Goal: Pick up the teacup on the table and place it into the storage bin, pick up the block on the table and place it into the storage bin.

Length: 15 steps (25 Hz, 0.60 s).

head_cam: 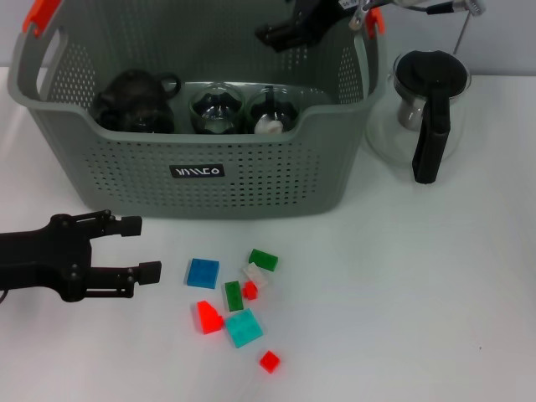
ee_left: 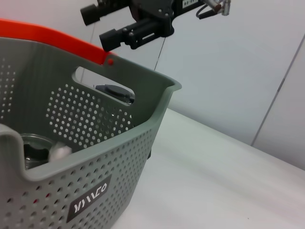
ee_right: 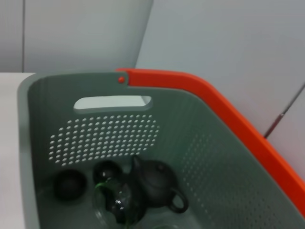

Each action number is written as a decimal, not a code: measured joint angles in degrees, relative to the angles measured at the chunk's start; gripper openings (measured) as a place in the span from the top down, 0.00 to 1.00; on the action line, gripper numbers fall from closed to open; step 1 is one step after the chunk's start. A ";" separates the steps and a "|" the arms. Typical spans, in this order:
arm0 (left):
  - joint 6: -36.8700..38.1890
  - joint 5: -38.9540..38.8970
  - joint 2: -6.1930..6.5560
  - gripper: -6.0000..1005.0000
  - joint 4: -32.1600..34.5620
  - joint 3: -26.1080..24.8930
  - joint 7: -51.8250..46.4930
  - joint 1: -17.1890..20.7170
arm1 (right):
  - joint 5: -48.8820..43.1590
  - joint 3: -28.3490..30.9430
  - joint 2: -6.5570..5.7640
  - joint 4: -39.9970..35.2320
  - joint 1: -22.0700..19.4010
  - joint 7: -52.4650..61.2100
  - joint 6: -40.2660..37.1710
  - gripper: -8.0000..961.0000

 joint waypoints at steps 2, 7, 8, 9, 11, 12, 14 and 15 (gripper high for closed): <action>-0.06 -0.07 0.00 0.11 0.00 0.00 -0.01 -0.01 | 0.17 0.22 -0.05 0.00 -0.09 -0.13 0.52 0.40; -0.06 -0.11 0.06 0.11 0.05 0.00 -0.17 -0.09 | 0.37 0.32 -0.09 -1.52 -0.77 0.13 0.03 0.20; 0.16 0.00 0.21 0.11 0.35 0.00 -0.64 -0.10 | 0.45 0.34 -0.02 -2.67 -1.20 0.52 -0.87 0.16; 0.16 0.00 0.21 0.11 0.35 0.00 -0.64 -0.10 | 0.86 0.36 0.06 -4.57 -1.79 1.21 -2.48 0.14; 0.47 0.21 0.50 0.11 0.82 0.00 -1.19 -0.09 | 2.37 0.43 0.07 -8.71 -3.03 3.35 -6.43 0.09; 0.54 0.47 0.60 0.11 1.02 -0.01 -1.41 -0.10 | 3.20 0.45 0.02 -10.86 -3.69 4.69 -8.67 0.07; 0.62 1.26 0.80 0.11 1.54 -0.05 -1.85 -0.13 | 4.99 0.55 -0.11 -14.98 -4.83 8.08 -13.82 0.05; 0.64 1.66 0.83 0.11 1.73 -0.07 -1.98 -0.16 | 5.59 0.61 -0.14 -16.82 -5.33 9.73 -16.28 0.05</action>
